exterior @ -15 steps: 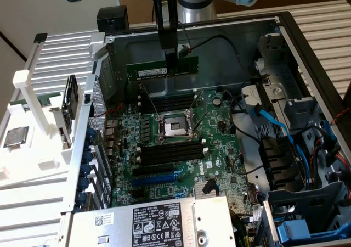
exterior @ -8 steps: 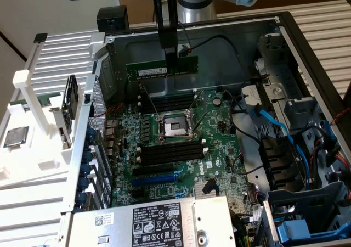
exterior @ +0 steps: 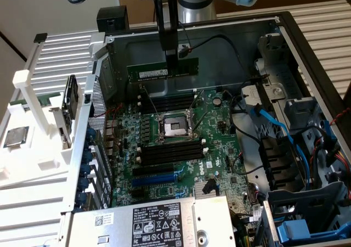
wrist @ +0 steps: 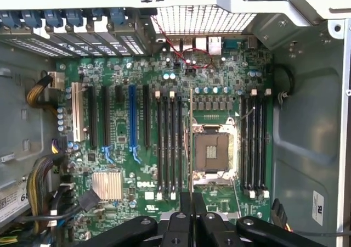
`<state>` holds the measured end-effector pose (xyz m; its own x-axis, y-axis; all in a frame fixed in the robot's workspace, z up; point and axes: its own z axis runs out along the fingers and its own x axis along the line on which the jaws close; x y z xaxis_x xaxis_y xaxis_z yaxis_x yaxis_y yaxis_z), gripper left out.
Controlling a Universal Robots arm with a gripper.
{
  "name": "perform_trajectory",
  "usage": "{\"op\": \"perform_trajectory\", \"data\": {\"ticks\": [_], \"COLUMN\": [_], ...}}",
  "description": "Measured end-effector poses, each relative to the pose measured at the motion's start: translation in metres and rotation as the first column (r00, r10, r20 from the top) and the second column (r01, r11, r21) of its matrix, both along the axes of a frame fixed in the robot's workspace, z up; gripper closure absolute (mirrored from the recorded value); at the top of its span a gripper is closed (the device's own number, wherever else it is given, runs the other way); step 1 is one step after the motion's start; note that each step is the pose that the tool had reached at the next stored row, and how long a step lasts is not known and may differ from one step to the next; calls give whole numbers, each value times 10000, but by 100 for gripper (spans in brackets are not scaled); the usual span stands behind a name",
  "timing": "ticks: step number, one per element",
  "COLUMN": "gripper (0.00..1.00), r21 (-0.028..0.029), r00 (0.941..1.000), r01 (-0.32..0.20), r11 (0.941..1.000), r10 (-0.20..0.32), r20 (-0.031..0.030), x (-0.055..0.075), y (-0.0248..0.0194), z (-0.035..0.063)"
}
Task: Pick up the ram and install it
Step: 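Insert the ram into the slot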
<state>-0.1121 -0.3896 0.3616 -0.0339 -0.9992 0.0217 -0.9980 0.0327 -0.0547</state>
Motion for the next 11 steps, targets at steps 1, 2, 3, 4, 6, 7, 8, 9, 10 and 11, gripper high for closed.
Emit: {"op": "perform_trajectory", "data": {"ticks": [1,2,3,4,6,7,8,9,10,11], "gripper": [88,88,88,88,88,88,88,88,88,88], "r21": [0,1,3,6,20,20,19,19,22,22], "r00": [10000,10000,10000,10000,10000,10000,10000,10000,10000,10000], "r01": [-1,-2,-2,-2,-1,-1,-1,-1,-1,-2], "r11": [10000,10000,10000,10000,10000,10000,10000,10000,10000,10000], "r10": [1,2,2,2,1,1,1,1,1,2], "r20": [2,7,12,15,16,15,14,14,16,15], "x": [1,1,1,1,1,1,1,1,1,1], "y": [0,0,0,0,0,0,0,0,0,0], "z": [-15,-29,-45,-58,-97,-104,-107,-111,-120,-123]}}
